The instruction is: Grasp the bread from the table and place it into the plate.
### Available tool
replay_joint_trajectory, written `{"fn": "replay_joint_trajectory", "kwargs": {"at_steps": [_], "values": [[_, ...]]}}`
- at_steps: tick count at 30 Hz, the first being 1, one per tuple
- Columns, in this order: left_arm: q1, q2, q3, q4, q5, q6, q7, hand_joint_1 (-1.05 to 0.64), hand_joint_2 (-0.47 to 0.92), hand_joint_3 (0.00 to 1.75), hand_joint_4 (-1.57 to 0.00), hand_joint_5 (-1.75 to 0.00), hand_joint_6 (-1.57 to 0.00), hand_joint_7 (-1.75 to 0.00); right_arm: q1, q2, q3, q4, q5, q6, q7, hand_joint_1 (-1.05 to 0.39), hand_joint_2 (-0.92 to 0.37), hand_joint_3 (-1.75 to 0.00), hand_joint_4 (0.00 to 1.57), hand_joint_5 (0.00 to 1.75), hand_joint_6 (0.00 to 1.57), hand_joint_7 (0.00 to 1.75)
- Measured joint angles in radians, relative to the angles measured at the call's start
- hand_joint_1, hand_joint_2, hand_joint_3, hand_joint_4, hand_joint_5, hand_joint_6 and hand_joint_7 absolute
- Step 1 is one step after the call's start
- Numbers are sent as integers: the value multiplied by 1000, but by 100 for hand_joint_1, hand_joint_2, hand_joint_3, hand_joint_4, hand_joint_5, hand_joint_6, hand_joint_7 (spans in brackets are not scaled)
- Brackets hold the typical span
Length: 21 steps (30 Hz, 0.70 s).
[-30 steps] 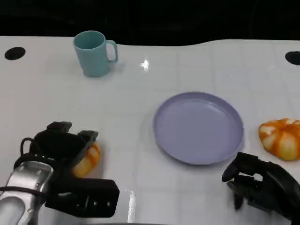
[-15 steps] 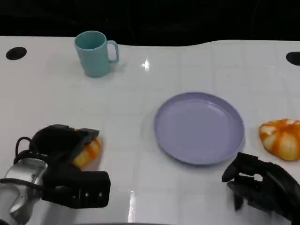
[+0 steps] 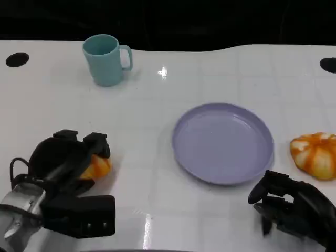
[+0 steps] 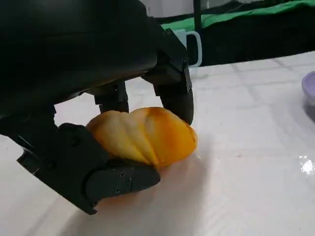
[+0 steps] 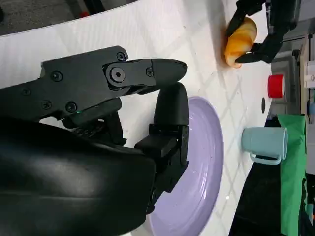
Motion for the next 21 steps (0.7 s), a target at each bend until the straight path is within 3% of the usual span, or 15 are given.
{"fn": "replay_joint_trajectory", "kwargs": {"at_steps": [5, 8, 12, 16, 21], "values": [[-3, 0, 7, -38, -37, -33, 23, -9, 43, 135, -69, -175, -50, -175, -11, 0, -1, 16, 2, -7, 8, -52, -92, -29, 66, 175, 64, 140], [-18, -3, 17, -53, -75, -48, 13, -8, 41, 139, -69, -175, -50, -175, -15, 0, -2, 22, 4, -7, 10, -53, -92, -29, 66, 175, 64, 140], [-36, -7, 24, -64, -96, -46, 8, -14, 42, 135, -72, -175, -51, -175, -19, 0, -3, 27, 5, -7, 12, -50, -92, -29, 65, 175, 64, 140], [-59, -76, 33, -96, -101, 24, 7, -13, 45, 125, -73, -175, -50, -175, -22, 0, -7, 33, 9, -12, 22, -51, -92, -30, 65, 175, 63, 140], [-104, -129, 33, -94, -105, 16, 26, -12, 40, 118, -76, -175, -52, -175, -22, -1, -6, 22, 7, 5, 20, -53, -92, -30, 63, 175, 62, 139]]}}
